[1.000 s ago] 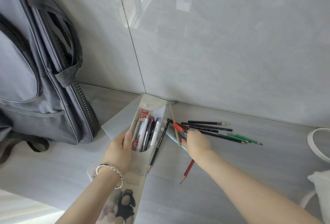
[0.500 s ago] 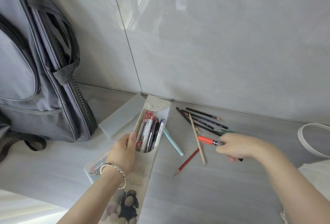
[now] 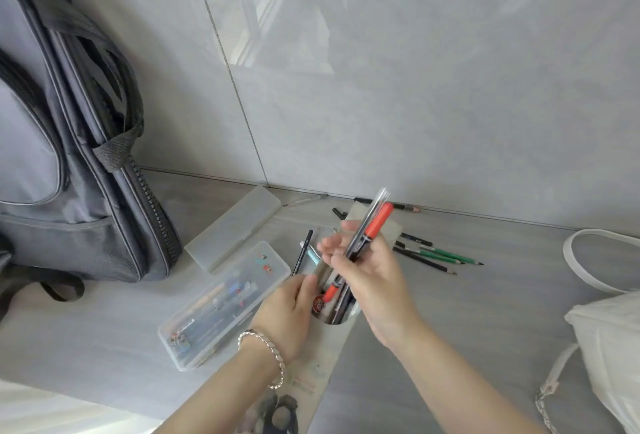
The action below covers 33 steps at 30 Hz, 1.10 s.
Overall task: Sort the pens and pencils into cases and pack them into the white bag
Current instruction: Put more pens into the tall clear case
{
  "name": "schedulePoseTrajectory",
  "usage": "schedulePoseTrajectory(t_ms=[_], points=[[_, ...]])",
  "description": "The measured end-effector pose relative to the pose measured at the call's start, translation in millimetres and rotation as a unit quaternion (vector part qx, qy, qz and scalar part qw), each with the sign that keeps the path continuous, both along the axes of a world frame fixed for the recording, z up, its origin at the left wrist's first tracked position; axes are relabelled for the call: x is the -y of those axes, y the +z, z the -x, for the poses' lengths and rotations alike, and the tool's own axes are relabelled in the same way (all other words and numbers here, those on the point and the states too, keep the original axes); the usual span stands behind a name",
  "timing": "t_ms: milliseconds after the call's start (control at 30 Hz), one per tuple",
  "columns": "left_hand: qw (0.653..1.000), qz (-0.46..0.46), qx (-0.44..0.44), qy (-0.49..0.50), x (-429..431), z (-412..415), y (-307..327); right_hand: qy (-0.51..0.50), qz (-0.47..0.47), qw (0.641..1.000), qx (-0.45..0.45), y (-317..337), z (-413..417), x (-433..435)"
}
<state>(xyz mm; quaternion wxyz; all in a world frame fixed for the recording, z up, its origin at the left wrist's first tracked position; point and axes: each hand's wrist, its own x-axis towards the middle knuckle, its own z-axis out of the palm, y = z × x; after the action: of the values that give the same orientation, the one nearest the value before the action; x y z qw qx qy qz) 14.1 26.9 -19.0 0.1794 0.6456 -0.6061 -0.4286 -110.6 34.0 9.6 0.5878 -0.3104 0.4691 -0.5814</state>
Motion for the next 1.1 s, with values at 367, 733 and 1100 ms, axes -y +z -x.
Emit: schedulePoseTrajectory(t_ms=[367, 733, 1100], points=[[0.999, -0.012, 0.014, -0.030, -8, 3, 2, -0.077, 0.107, 0.935, -0.330, -14, 19, 7], [0.999, -0.031, 0.010, -0.018, -4, -2, -6, 0.119, 0.181, 0.824, -0.524, -40, 21, 4], [0.983, 0.024, 0.075, 0.164, 49, -67, -1, 0.209, -0.094, 0.733, -0.641, -100, -3, 39]])
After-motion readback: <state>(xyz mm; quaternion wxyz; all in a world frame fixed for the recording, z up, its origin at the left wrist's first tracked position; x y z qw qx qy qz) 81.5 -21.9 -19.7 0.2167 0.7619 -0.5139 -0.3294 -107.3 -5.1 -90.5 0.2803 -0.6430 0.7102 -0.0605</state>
